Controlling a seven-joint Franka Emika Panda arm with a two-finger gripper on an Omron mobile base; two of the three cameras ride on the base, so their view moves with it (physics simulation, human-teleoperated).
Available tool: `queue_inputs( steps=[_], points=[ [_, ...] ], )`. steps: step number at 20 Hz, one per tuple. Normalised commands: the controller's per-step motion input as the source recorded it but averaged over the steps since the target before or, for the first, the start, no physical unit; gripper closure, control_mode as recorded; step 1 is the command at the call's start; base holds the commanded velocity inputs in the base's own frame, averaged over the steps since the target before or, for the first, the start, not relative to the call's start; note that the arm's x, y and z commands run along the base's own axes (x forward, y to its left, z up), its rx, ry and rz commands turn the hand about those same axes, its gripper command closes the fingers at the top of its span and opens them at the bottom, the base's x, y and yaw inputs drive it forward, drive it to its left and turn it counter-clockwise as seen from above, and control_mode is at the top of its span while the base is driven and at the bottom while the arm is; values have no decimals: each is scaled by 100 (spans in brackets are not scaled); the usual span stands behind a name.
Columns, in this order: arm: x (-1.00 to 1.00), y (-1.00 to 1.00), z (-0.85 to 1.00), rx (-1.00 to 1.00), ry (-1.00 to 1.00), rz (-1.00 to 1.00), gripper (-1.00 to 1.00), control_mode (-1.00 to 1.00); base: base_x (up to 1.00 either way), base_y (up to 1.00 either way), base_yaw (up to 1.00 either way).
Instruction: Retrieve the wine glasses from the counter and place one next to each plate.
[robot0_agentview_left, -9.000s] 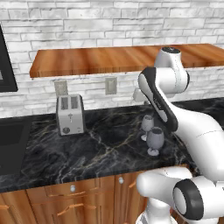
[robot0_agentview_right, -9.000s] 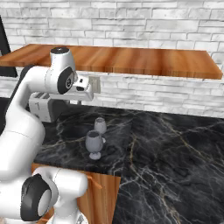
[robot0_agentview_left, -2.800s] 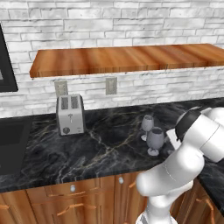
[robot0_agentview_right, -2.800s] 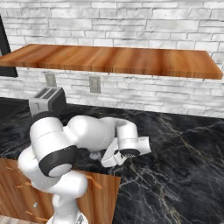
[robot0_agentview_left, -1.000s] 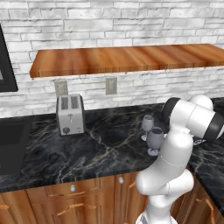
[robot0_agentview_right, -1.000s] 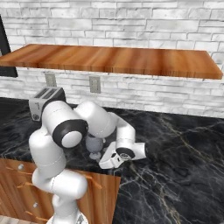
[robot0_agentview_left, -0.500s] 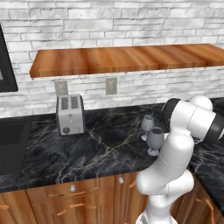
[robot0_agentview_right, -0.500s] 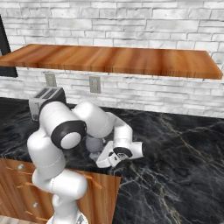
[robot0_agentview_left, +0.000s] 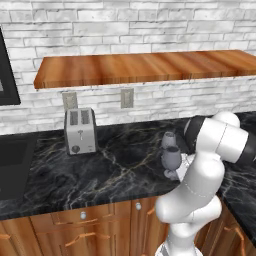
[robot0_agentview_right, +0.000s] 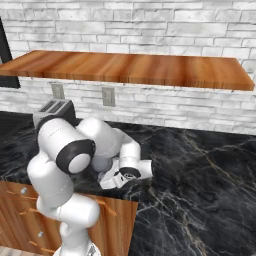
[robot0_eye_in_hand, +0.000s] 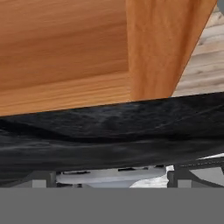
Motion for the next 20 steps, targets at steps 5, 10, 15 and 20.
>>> queue_inputs(
  steps=[5, 10, 15, 20],
  points=[
    [-17, 17, 19, 1, 0, 0, 100, -100, 0, 0, 0],
    [-41, 0, 82, 6, 0, -3, 100, -100, 0, 0, 0],
    [-47, 0, 100, 5, 0, -10, 100, -100, 0, 0, 0],
    [-69, 0, 100, 2, 0, -17, 100, -100, 0, 0, 0]
  ],
)
